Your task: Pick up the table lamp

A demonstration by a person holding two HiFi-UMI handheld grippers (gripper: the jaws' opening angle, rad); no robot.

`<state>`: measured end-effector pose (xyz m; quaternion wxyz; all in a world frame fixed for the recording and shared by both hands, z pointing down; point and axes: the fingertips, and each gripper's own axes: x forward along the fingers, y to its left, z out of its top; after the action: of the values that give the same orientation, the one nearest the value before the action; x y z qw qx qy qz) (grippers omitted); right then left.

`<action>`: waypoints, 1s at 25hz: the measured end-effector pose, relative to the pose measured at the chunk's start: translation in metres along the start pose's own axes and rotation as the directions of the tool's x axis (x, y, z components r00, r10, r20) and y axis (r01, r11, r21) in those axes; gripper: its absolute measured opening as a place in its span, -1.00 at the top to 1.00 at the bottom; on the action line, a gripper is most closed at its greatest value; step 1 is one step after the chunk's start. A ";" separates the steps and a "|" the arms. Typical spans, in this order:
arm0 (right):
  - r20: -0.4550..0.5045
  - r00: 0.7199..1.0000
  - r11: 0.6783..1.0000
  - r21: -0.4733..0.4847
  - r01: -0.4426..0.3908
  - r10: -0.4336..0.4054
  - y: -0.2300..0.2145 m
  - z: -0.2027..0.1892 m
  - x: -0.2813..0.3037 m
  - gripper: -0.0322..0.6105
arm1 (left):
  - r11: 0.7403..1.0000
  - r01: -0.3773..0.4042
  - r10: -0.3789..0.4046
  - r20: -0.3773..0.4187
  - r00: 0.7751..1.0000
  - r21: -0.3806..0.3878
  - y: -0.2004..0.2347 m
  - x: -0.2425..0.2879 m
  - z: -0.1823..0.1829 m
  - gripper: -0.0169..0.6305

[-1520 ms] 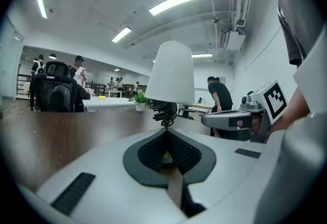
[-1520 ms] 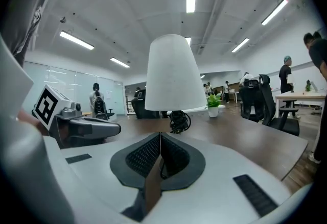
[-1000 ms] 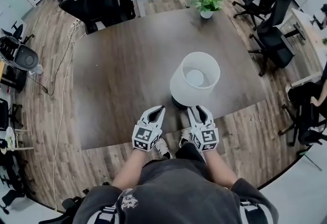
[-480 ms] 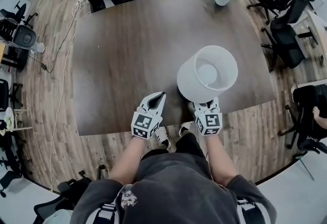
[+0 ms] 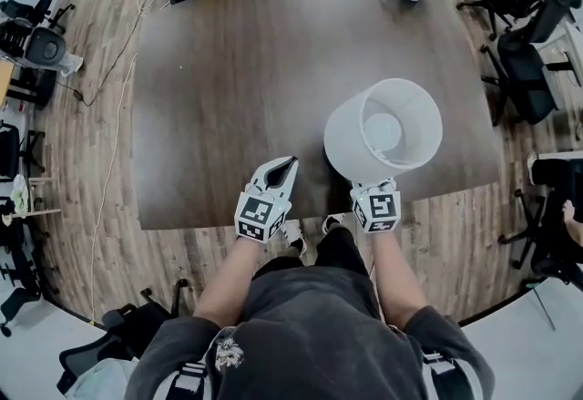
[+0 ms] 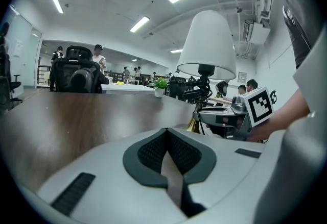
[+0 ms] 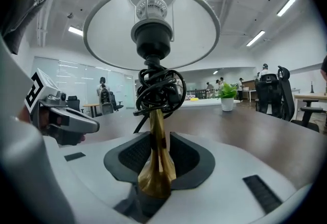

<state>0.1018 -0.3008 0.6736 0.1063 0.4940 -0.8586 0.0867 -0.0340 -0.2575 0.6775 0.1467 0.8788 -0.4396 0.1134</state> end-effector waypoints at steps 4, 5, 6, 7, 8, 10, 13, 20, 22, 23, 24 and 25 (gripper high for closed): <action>-0.003 1.000 1.000 -0.013 -0.010 0.010 0.003 0.000 0.004 0.55 | 1.000 -0.006 0.006 -0.004 1.000 0.000 -0.001 0.000 0.000 0.92; -0.004 1.000 1.000 -0.018 -0.011 0.011 0.003 0.000 0.004 0.56 | 1.000 -0.008 0.008 -0.006 1.000 -0.002 -0.001 0.000 -0.001 0.92; -0.005 1.000 1.000 -0.021 -0.010 0.010 0.003 0.000 0.004 0.56 | 1.000 -0.011 0.011 -0.008 1.000 -0.003 0.000 0.000 -0.001 0.92; -0.004 1.000 1.000 -0.024 -0.007 0.007 0.003 0.000 0.005 0.57 | 1.000 -0.014 0.014 -0.009 1.000 -0.004 0.001 -0.001 -0.002 0.92; -0.002 1.000 1.000 -0.025 -0.001 0.000 0.003 0.001 0.005 0.57 | 1.000 -0.018 0.018 -0.009 1.000 -0.004 0.003 -0.001 -0.003 0.92; 0.005 1.000 0.999 -0.026 0.019 -0.019 0.001 0.001 0.006 0.57 | 1.000 -0.028 0.027 -0.011 1.000 -0.005 0.006 -0.002 -0.004 0.92; 0.017 0.999 0.999 -0.026 0.046 -0.046 -0.001 0.002 0.003 0.58 | 0.999 -0.038 0.038 -0.018 0.999 -0.008 0.007 -0.005 -0.009 0.92; 0.011 0.999 0.996 -0.074 0.050 -0.049 -0.001 0.003 -0.002 0.58 | 1.000 -0.027 0.027 -0.024 0.999 -0.003 0.004 -0.003 -0.014 0.93; 0.022 0.999 0.996 -0.073 0.041 -0.040 -0.001 0.009 -0.004 0.58 | 1.000 -0.023 0.023 -0.015 1.000 0.000 0.002 -0.001 -0.010 0.92; 0.027 0.999 0.997 -0.069 0.040 -0.038 -0.002 0.012 -0.006 0.60 | 1.000 -0.020 0.020 -0.010 1.000 0.000 0.001 0.000 -0.008 0.93; 0.030 0.999 0.997 -0.065 0.040 -0.038 -0.002 0.014 -0.007 0.60 | 1.000 -0.017 0.017 -0.005 1.000 0.000 0.000 0.001 -0.005 0.92; 0.031 0.999 0.997 -0.064 0.041 -0.039 -0.001 0.015 -0.008 0.60 | 1.000 -0.015 0.015 0.000 1.000 0.001 -0.001 0.001 -0.004 0.92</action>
<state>0.1054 -0.2987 0.6567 0.1113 0.5085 -0.8524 0.0494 -0.0333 -0.2565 0.6810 0.1456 0.8756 -0.4460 0.1147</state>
